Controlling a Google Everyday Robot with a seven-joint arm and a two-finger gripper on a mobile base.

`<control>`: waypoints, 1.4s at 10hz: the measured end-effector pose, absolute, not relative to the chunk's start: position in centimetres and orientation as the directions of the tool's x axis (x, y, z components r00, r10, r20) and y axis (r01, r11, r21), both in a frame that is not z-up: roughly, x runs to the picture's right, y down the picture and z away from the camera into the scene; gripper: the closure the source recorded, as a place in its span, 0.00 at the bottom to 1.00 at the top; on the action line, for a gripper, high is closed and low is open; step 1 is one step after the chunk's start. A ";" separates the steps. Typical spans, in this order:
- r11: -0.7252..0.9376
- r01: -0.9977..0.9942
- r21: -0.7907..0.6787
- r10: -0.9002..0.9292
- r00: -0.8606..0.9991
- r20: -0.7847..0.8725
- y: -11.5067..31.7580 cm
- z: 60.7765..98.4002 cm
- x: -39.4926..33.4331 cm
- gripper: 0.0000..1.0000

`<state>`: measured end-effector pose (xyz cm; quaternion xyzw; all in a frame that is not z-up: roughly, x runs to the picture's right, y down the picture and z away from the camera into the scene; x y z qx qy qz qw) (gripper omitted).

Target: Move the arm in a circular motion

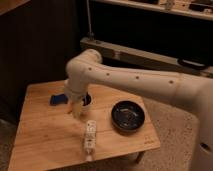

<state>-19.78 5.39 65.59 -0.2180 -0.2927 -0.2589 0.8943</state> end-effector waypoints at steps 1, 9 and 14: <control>0.752 0.627 -0.205 -0.370 0.657 0.657 4.7 65.7 -22.4 0.20; 0.767 0.636 -0.092 -0.460 0.644 0.612 -9.3 69.8 -25.7 0.20; 0.877 0.457 -0.149 -0.330 0.798 0.504 -17.6 73.8 -17.5 0.20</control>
